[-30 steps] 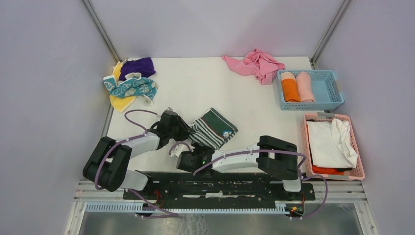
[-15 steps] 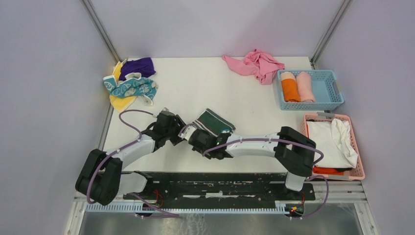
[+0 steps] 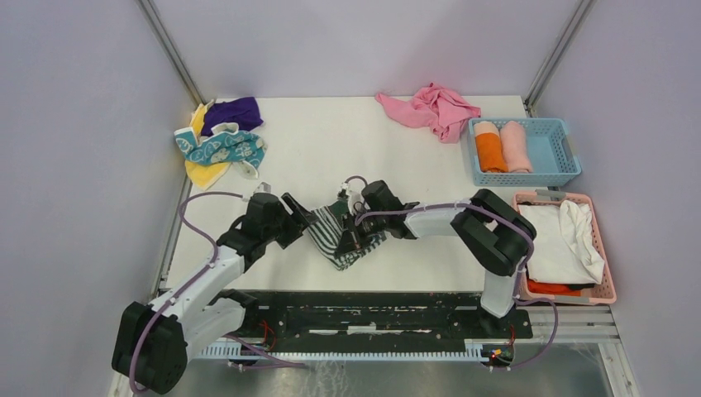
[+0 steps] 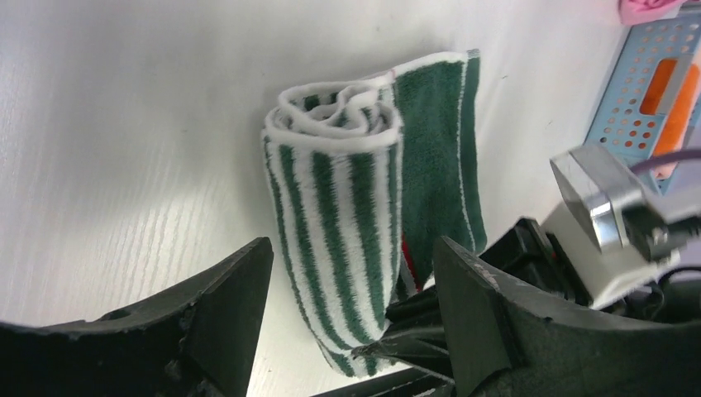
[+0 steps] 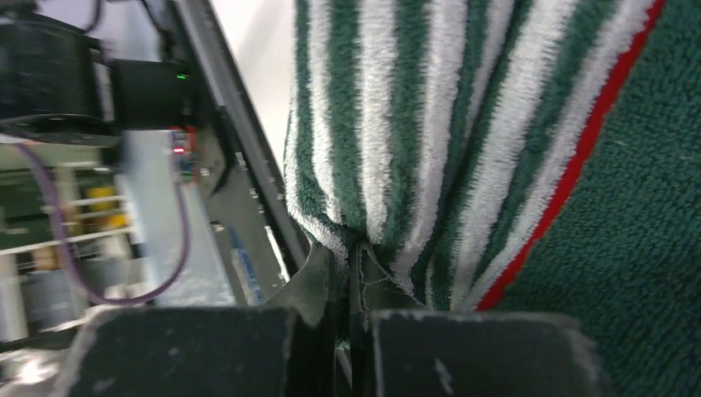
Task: Roll the towels
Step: Roll the towel at the center of the board.
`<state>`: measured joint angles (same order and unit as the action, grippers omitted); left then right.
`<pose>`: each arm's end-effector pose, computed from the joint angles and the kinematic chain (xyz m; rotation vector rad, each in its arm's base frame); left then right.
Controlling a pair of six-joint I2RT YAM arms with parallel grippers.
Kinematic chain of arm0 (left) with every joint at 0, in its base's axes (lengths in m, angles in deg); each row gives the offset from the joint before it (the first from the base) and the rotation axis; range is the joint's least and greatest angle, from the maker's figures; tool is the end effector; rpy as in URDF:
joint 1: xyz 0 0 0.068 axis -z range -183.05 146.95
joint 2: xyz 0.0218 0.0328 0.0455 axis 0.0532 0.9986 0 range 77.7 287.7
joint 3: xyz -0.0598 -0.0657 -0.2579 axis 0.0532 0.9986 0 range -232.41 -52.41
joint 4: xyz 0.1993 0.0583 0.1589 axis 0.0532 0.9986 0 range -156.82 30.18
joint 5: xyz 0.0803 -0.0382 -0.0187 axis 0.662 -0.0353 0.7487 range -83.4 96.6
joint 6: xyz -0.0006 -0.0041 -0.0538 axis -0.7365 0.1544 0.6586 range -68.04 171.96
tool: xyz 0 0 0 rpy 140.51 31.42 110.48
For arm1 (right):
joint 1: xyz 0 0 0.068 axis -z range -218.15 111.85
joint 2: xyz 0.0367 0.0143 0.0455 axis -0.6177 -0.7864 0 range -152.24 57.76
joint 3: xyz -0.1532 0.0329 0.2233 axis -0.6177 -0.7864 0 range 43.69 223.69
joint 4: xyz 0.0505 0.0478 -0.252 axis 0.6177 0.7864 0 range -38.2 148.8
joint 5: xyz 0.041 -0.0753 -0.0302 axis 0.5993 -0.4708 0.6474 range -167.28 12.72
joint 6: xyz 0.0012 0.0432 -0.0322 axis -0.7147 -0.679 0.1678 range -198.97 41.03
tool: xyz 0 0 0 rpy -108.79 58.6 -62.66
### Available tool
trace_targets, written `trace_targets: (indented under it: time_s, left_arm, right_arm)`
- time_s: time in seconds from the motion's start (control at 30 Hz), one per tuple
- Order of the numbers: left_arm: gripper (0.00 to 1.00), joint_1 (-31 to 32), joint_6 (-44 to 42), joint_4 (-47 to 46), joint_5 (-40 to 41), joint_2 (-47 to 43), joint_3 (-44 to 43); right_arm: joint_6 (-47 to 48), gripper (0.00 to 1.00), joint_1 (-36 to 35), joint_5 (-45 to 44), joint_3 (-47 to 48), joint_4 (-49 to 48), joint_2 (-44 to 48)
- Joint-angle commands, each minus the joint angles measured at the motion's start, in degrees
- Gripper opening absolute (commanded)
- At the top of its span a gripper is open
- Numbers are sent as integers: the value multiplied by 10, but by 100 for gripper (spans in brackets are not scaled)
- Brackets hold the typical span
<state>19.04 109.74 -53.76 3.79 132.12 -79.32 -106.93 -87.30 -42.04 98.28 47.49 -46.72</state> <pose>0.1797 -0.0748 0.1969 -0.7105 2.2959 -0.7552 0.2212 0.2872 0.1468 -0.8087 2.4915 1.3062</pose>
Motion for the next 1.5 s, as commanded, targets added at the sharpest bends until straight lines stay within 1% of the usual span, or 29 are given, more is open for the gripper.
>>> trace_targets:
  time_s: [0.0, 0.07, 0.13, 0.37, 0.43, 0.5, 0.63, 0.7, 0.8, 0.87, 0.9, 1.0, 1.03, 1.13, 1.17, 1.2, 1.23, 1.27, 1.47]
  left_arm:
    - [78, -2, -11, -21, -31, 24, 6]
    - [78, -2, -13, -36, -38, 44, 3]
    - [78, -2, -13, -56, -43, 70, -1]
    - [77, -3, -16, -121, -60, 165, -20]
    - [77, -3, -20, -132, -59, 198, -24]
    - [75, -3, -21, -141, -55, 230, -24]
    - [71, -2, -26, -151, -65, 293, -20]
    - [68, -2, -30, -158, -69, 318, -15]
    - [65, 0, -35, -160, -70, 344, -7]
    - [64, 3, -35, -158, -67, 348, -1]
    - [63, 4, -35, -156, -64, 348, 2]
    - [62, 9, -35, -145, -50, 338, 7]
    - [62, 10, -33, -141, -46, 332, 9]
    - [61, 14, -31, -128, -30, 318, 10]
    - [61, 15, -29, -125, -26, 314, 10]
    - [61, 17, -26, -122, -23, 309, 10]
    - [61, 18, -24, -120, -20, 306, 11]
    - [61, 19, -22, -118, -19, 303, 11]
    - [61, 23, 4, -118, -5, 275, 31]
  right_arm:
    - [-189, 1, 45, 158, -69, -231, -67]
    - [-235, 0, 60, 170, -87, -280, -97]
    - [-260, 1, 73, 175, -103, -317, -119]
    - [-263, 1, 98, 170, -125, -313, -167]
    - [-244, 1, 102, 161, -125, -281, -167]
    - [-207, 3, 102, 144, -117, -221, -155]
    - [-135, 10, 101, 100, -99, -105, -107]
    - [-107, 17, 98, 76, -94, -61, -75]
    - [-61, 32, 82, 30, -82, 6, -18]
    - [-31, 39, 61, -16, -69, 60, 20]
    - [-8, 42, 48, -51, -58, 93, 40]
    - [32, 51, 3, -187, -21, 191, 99]
    - [42, 53, -11, -252, -8, 219, 116]
    - [65, 56, -73, -402, 43, 289, 153]
    - [71, 59, -90, -445, 57, 304, 158]
    - [74, 67, -107, -482, 69, 318, 160]
    - [77, 72, -120, -510, 79, 321, 158]
    - [81, 74, -133, -531, 88, 322, 155]
    - [110, 76, -222, -636, 162, 325, 91]
